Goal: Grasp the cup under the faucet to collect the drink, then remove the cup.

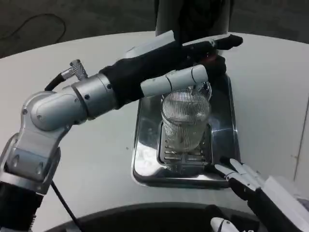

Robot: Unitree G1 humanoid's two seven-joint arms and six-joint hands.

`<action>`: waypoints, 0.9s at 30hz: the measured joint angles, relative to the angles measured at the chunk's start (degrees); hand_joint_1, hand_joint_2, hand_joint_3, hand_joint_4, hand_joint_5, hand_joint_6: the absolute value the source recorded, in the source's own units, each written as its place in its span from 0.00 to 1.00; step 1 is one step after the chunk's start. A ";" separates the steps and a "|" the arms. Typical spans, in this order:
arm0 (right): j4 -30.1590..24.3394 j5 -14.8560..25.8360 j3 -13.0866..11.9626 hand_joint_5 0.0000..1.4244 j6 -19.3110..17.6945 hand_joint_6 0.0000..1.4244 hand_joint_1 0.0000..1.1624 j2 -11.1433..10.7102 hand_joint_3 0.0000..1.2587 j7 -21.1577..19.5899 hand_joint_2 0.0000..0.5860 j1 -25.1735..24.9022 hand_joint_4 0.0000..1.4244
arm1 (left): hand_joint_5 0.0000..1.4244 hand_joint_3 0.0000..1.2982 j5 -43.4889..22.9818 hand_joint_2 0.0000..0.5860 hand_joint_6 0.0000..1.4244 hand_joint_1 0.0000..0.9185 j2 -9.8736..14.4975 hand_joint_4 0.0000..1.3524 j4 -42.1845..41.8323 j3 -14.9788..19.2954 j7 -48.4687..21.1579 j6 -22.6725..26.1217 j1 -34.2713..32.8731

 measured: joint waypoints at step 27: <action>6.68 12.86 -1.80 0.00 5.30 0.00 0.39 6.05 0.00 -6.06 0.53 -6.94 0.00 | 0.07 0.07 2.44 0.23 0.03 0.00 0.81 0.00 -0.31 -0.96 0.26 -2.95 0.13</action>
